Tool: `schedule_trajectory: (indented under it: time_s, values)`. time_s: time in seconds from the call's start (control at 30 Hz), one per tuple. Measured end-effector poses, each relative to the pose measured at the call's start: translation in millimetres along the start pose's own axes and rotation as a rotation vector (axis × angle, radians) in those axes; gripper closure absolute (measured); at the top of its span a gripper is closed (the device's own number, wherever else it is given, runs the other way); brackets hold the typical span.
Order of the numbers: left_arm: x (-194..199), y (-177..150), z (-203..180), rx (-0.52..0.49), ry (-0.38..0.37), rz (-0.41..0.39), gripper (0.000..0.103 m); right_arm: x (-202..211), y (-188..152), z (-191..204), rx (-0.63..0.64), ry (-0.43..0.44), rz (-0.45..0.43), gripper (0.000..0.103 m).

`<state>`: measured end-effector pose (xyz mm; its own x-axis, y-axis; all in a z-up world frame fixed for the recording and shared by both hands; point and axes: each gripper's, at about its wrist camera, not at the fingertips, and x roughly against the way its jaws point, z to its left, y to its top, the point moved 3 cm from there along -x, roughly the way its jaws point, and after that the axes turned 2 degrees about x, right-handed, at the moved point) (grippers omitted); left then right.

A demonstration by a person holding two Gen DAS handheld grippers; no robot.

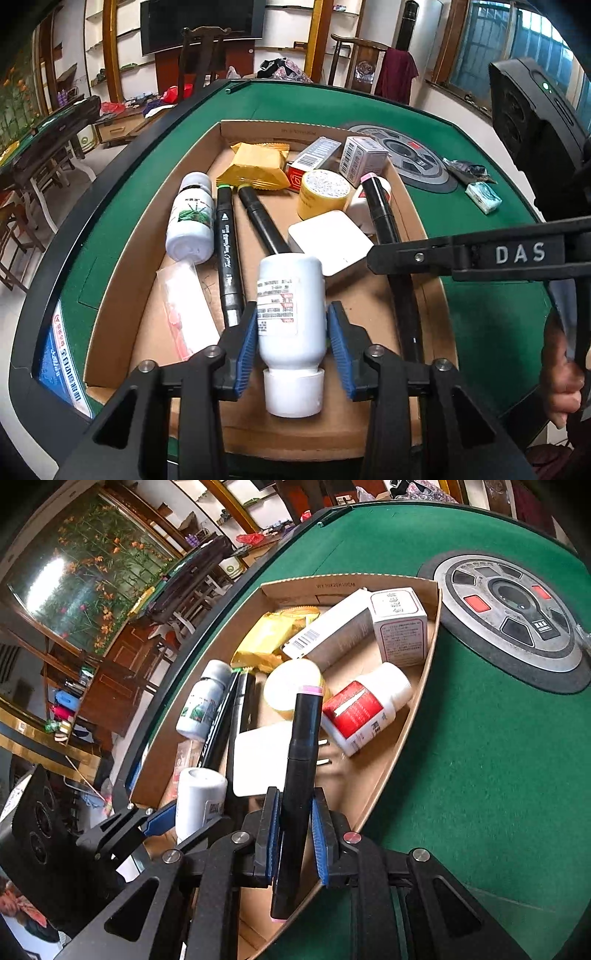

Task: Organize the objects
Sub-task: 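Carry the bottle and pen over the tray and open both grippers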

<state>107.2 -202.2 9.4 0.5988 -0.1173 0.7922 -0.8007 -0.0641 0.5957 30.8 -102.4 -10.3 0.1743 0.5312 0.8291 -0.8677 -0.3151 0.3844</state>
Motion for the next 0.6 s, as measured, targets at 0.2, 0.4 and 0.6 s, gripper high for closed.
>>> schedule_trajectory:
  time_s: [0.2,0.4,0.6]
  values:
    - [23.9,3.5,9.7,0.050,-0.005,-0.067,0.034,1.8,-1.7,1.3,0.018,-0.036,-0.008,0.083]
    - [43.3,9.4,23.6,0.128,-0.003,-0.127,0.022,21.9,2.4,4.0,0.035,-0.001,-0.075,0.057]
    - [48.3,10.3,28.4,0.175,-0.013,-0.141,0.019,26.6,11.3,-6.1,-0.040,0.130,-0.097,0.036]
